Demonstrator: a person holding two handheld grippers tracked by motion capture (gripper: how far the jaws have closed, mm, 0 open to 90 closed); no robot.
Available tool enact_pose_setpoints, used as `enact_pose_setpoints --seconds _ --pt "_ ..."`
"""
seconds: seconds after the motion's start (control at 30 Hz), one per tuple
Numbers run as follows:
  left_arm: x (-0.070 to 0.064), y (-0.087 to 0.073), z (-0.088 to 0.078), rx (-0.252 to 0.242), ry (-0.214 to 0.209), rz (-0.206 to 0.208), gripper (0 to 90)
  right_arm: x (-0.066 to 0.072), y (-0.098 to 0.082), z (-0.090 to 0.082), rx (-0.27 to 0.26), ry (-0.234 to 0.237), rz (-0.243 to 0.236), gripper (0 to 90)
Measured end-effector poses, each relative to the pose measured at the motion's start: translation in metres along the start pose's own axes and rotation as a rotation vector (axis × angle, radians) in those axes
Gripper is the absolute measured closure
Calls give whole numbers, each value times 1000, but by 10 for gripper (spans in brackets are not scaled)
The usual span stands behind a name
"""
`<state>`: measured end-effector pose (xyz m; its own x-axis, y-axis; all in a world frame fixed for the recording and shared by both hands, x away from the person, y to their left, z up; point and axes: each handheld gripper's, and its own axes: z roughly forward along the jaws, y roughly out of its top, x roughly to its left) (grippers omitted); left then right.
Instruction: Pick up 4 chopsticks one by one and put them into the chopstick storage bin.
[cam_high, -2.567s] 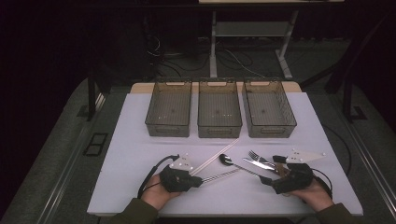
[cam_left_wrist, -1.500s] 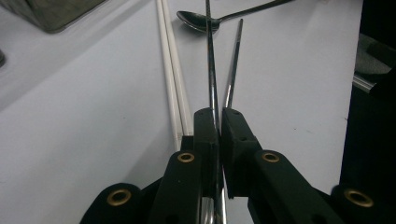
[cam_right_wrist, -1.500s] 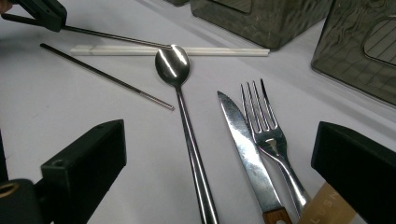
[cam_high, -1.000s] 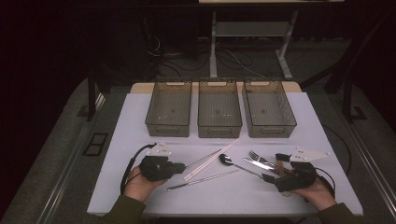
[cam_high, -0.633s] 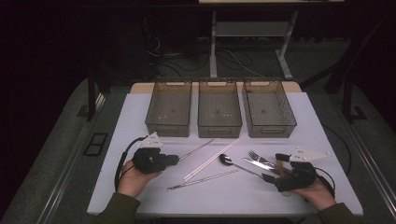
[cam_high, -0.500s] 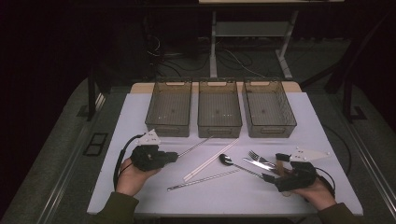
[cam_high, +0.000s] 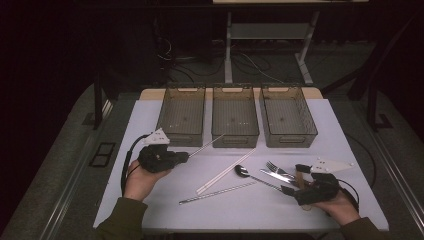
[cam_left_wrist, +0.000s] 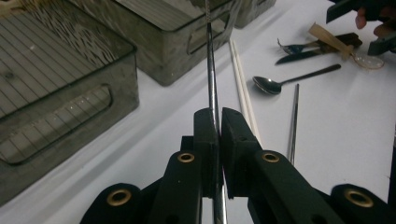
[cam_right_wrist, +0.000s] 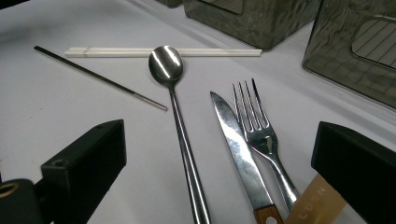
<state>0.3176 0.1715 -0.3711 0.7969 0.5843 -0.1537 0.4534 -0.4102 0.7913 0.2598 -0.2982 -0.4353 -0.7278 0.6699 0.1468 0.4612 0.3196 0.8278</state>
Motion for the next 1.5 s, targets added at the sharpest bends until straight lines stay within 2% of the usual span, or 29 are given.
enact_pose_setpoints --seconds 0.33,0.5,0.67,0.8,0.97,1.13,1.3,1.5 --pt "10 13 3 -3 37 -3 844 -1 0 0 1 -2 2 32" --pt "19 21 5 -12 52 -18 844 -1 -1 -1 -3 4 4 32" --pt "26 32 9 -3 58 -20 844 0 0 -1 -3 1 5 32" --pt "31 42 11 -4 67 -20 844 1 1 -1 -6 -22 -3 32" --pt "38 53 13 0 82 -25 844 -1 3 -3 9 -13 -3 32" --pt "50 62 11 -12 101 -42 844 -2 4 -4 24 -28 0 32" --pt "66 73 6 -13 139 -59 844 -2 3 -4 26 -31 9 32" --pt "84 85 2 -39 184 -89 844 -2 3 -3 23 -29 4 32"
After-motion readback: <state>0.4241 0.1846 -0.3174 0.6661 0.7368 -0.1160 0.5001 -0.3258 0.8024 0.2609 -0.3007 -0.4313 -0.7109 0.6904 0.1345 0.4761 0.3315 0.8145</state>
